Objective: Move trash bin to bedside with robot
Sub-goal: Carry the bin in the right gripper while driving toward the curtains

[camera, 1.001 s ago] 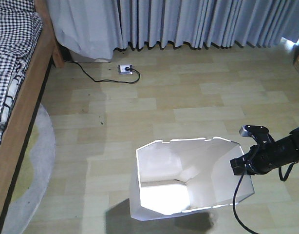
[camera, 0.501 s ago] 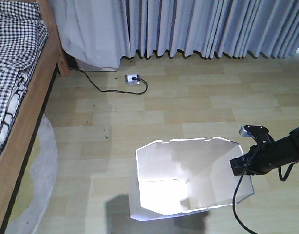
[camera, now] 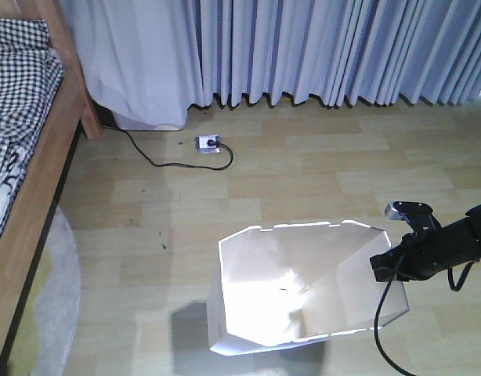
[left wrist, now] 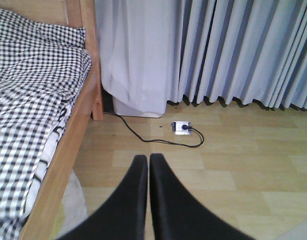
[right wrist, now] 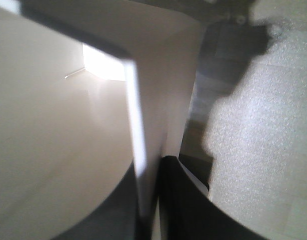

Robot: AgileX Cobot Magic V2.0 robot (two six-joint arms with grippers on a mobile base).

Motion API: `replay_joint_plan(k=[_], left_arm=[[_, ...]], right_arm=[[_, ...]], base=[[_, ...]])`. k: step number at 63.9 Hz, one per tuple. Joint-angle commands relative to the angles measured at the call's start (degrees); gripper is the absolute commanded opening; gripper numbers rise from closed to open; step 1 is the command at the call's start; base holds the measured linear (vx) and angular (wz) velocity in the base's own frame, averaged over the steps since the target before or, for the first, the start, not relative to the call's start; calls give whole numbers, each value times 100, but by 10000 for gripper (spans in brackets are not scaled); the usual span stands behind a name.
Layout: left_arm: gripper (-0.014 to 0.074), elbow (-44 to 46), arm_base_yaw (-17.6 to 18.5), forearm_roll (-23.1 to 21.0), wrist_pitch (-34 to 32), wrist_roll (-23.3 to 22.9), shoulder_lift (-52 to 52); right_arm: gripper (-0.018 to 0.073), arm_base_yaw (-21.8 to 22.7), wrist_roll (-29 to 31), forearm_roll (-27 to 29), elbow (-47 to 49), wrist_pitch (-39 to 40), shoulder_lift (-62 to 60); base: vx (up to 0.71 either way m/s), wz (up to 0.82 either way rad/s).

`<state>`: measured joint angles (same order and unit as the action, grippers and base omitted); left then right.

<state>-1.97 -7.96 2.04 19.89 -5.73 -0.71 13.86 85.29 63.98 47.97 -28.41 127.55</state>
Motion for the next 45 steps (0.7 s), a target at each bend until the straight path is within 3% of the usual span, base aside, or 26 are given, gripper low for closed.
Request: replay_joint_plan(k=[1, 45], left_arm=[[-6, -19, 17, -13, -376, -25, -81], [-6, -19, 17, -13, -376, -25, -81]], right_arm=[[-6, 13, -15, 315, 65, -1060, -407], [-6, 13, -15, 315, 65, -1060, -407]], base=[[23, -5], [24, 1]])
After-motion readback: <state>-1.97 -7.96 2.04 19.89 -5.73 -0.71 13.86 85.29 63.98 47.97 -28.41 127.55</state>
